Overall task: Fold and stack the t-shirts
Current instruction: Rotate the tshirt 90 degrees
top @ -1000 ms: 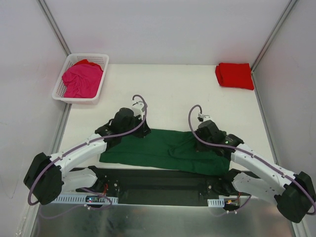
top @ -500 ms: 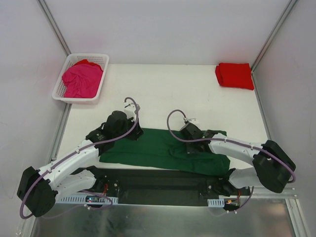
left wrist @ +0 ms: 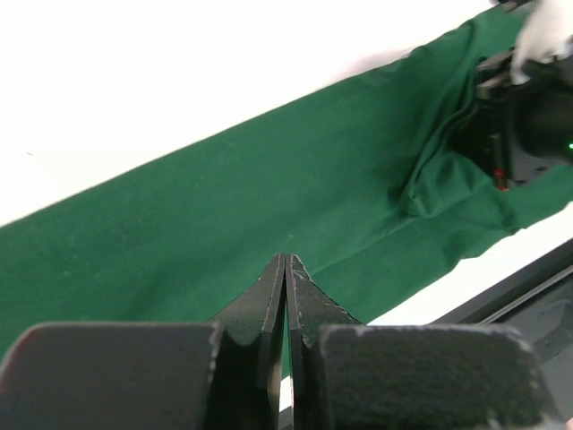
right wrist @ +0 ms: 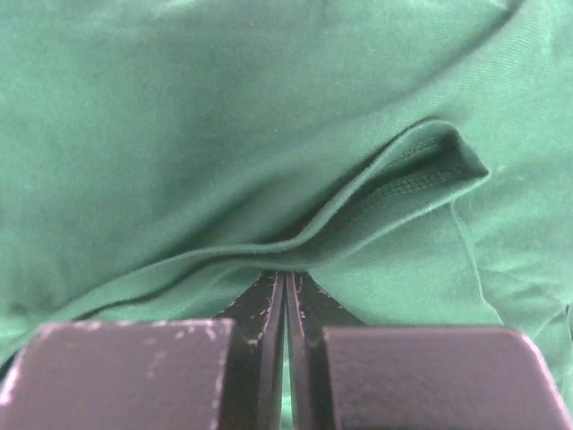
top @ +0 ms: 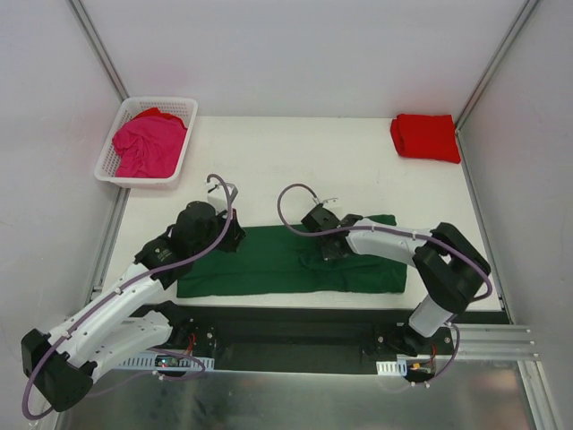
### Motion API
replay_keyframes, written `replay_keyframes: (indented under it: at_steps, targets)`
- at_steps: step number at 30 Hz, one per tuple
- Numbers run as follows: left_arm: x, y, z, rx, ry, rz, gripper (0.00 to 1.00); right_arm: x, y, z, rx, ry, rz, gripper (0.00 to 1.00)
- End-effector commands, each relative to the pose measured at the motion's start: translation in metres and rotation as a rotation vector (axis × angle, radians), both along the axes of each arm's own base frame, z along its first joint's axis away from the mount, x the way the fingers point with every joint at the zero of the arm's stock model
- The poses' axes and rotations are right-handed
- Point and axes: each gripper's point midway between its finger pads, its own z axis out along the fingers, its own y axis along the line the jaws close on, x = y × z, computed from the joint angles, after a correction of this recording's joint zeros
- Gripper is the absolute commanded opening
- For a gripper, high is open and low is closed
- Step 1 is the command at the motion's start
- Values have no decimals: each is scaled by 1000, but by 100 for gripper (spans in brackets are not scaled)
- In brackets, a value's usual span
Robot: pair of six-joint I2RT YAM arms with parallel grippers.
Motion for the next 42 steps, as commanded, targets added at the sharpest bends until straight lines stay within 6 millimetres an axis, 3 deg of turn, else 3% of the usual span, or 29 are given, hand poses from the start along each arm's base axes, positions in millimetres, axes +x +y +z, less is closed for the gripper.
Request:
replay_keyframes:
  at_steps: [1, 14, 25, 33, 34, 35, 37, 42]
  targets:
    - [6, 19, 28, 29, -68, 64, 0, 22, 8, -9, -48, 12, 18, 1]
    - [-1, 37, 37, 43, -85, 120, 0, 86, 8, 4, -11, 23, 27, 1]
    - [1, 47, 44, 77, -102, 149, 0, 133, 33, 11, 5, 8, 94, 1]
    - [0, 52, 45, 90, -103, 164, 0, 168, 41, 21, 21, 0, 116, 1]
    - [1, 53, 45, 91, -104, 166, 0, 169, 41, 16, 16, 16, 118, 1]
    - [1, 54, 45, 96, -105, 172, 0, 178, 46, 23, 26, -2, 126, 1]
    - [0, 55, 46, 98, -106, 173, 0, 182, 49, 15, 17, 18, 136, 1]
    - [1, 58, 49, 103, -110, 181, 0, 202, 68, 20, 46, 9, 162, 1]
